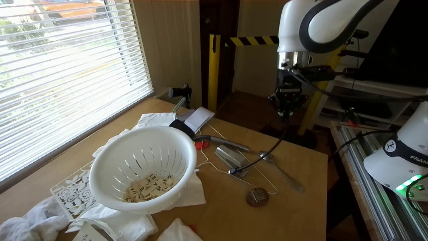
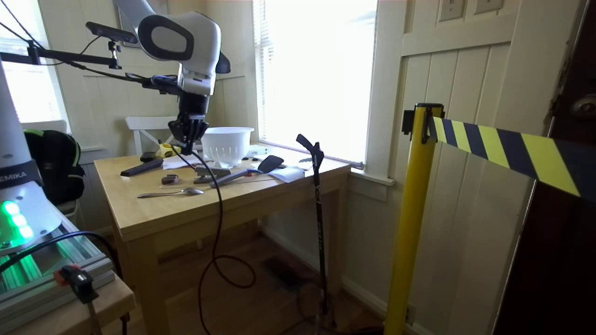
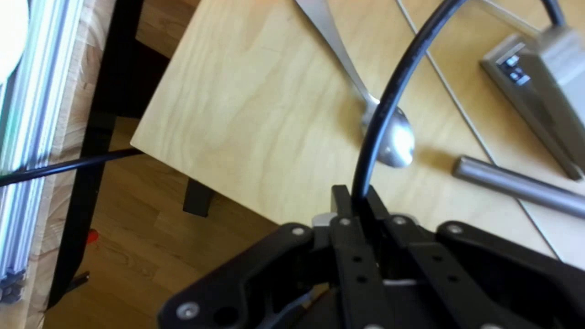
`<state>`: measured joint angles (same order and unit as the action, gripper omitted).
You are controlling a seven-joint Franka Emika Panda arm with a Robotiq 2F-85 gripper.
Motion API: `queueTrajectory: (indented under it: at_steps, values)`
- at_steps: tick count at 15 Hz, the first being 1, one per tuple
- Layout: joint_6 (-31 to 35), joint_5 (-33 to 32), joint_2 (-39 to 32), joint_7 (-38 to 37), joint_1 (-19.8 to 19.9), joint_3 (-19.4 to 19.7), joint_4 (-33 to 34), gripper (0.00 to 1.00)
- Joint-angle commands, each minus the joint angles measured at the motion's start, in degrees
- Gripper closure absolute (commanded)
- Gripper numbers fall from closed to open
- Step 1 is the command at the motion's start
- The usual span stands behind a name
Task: Put the black cable inside the white bowl.
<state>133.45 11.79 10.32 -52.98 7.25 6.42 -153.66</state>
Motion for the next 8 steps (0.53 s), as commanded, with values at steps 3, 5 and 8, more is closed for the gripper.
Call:
queueTrajectory:
  at_steps: [3,5,8]
  values:
    - [-4.1,-5.9,16.5,-11.6,5.3,-2.5,3.6,0.98]
    - [-5.0,-4.6,19.6,-12.4,6.2,-2.8,6.6,0.98]
    - [-4.5,-5.8,22.2,-14.8,8.1,-4.3,11.6,0.98]
